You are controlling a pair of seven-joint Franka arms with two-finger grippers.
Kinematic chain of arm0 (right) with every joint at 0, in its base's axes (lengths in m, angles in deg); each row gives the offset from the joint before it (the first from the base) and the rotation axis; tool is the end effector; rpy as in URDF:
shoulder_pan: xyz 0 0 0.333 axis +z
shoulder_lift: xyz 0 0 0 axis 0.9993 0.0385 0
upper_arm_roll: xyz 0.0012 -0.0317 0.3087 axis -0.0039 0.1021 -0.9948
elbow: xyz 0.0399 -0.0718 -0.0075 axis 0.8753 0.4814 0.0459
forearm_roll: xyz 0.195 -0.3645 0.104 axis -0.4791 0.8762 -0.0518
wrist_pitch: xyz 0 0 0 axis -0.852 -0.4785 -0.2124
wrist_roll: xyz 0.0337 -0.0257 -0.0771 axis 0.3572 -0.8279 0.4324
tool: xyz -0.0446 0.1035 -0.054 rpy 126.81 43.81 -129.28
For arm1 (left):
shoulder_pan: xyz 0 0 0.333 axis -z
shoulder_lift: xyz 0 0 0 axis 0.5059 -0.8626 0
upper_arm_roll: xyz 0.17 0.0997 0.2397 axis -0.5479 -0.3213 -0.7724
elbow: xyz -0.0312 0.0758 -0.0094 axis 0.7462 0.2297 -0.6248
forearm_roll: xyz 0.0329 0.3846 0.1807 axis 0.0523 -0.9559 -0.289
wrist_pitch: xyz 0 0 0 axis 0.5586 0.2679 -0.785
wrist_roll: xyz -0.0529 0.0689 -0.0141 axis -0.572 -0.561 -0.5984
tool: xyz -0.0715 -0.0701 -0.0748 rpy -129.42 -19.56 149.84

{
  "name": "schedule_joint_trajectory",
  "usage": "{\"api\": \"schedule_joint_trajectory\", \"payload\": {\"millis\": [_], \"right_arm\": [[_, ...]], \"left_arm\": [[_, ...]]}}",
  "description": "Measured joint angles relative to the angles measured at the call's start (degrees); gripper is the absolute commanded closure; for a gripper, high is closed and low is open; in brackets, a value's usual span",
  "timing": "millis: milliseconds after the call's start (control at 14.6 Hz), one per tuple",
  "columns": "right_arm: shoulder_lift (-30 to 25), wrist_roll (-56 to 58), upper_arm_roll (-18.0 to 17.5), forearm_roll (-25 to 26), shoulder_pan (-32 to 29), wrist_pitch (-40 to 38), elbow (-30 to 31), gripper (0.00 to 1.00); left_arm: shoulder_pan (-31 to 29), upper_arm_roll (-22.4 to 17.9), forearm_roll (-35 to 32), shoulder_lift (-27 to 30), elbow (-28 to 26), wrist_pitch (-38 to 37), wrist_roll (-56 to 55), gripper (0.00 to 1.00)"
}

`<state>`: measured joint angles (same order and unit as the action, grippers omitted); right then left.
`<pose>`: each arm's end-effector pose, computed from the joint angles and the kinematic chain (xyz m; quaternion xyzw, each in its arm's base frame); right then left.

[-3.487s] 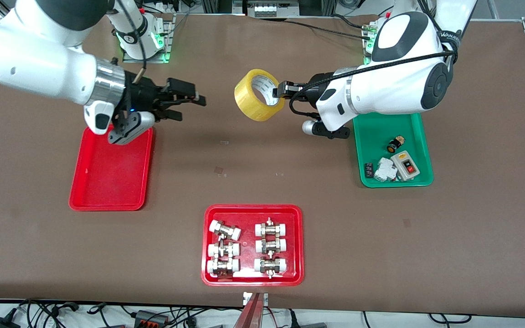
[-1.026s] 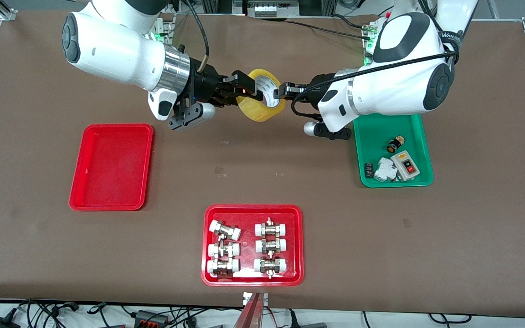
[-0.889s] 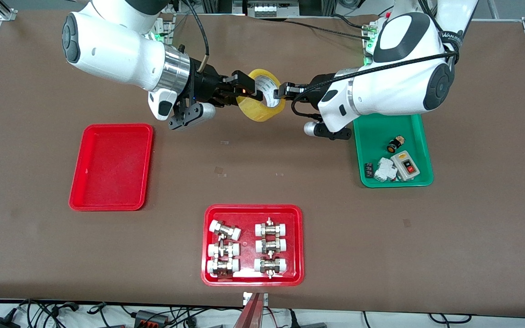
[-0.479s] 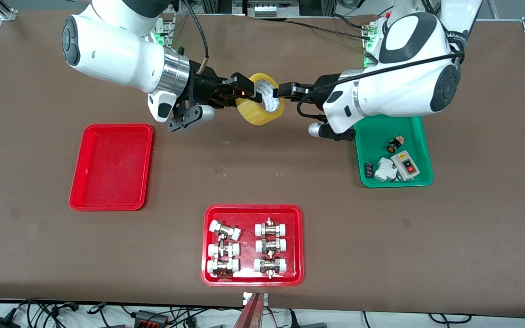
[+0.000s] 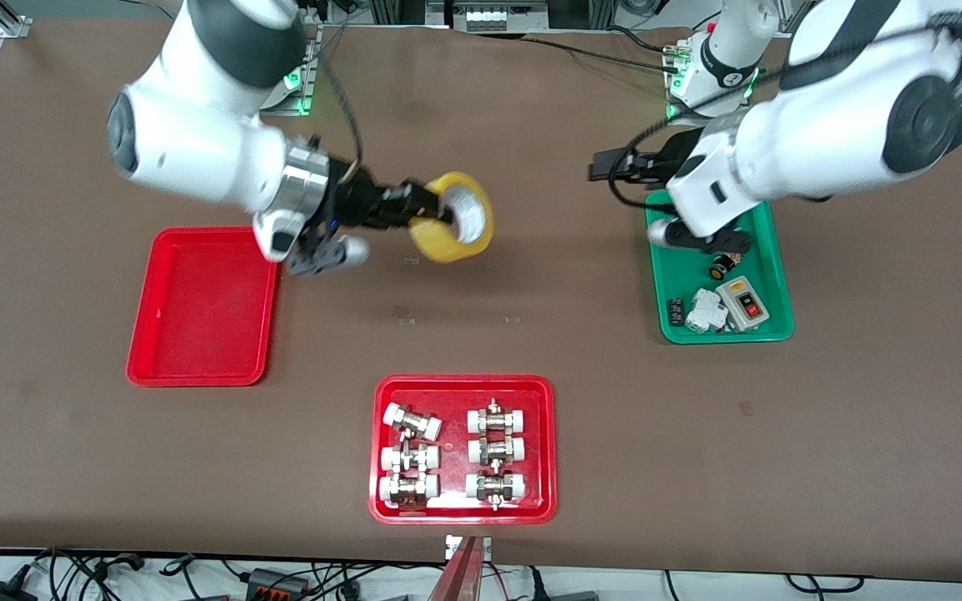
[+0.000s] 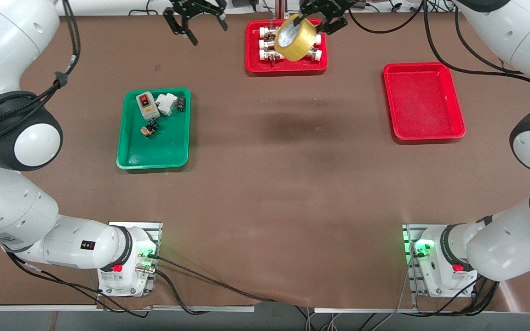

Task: Left arm passes tape to right arm into tray
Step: 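Move the tape over the red tray while the left gripper withdraws, then lower the tape into the empty red tray with the right gripper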

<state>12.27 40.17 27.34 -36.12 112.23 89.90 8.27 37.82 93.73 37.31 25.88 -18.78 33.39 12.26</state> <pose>0.6204 0.3378 0.4561 -0.9298 0.0519 0.0776 0.3561 0.5766 -0.2665 0.5594 0.9693 0.0083 -0.1750 0.1724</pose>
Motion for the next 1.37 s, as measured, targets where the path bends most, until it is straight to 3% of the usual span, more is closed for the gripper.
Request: {"api": "schedule_joint_trajectory", "payload": {"millis": [410, 821, 1162, 1368], "right_arm": [[9.90, 10.52, 0.60, -0.11, -18.14, -9.37, 0.67, 0.76], [18.06, 34.43, 0.79, 1.60, -36.43, -20.61, 0.61, 0.76], [22.91, 49.05, 0.74, 3.59, -42.59, -21.40, 0.48, 0.76], [25.10, 52.50, 0.71, 3.65, -43.48, -22.39, 0.46, 0.76]], "left_arm": [[-6.29, -0.18, -10.21, 3.39, 0.00, -3.38, 14.76, 0.00], [-8.09, 0.05, -17.50, 4.89, -0.30, -5.31, 18.19, 0.00], [-5.45, -7.85, -19.35, 5.68, -0.31, -5.20, 20.49, 0.00], [-7.40, -9.97, -19.51, 5.84, -0.44, -5.19, 26.53, 0.00]]}}
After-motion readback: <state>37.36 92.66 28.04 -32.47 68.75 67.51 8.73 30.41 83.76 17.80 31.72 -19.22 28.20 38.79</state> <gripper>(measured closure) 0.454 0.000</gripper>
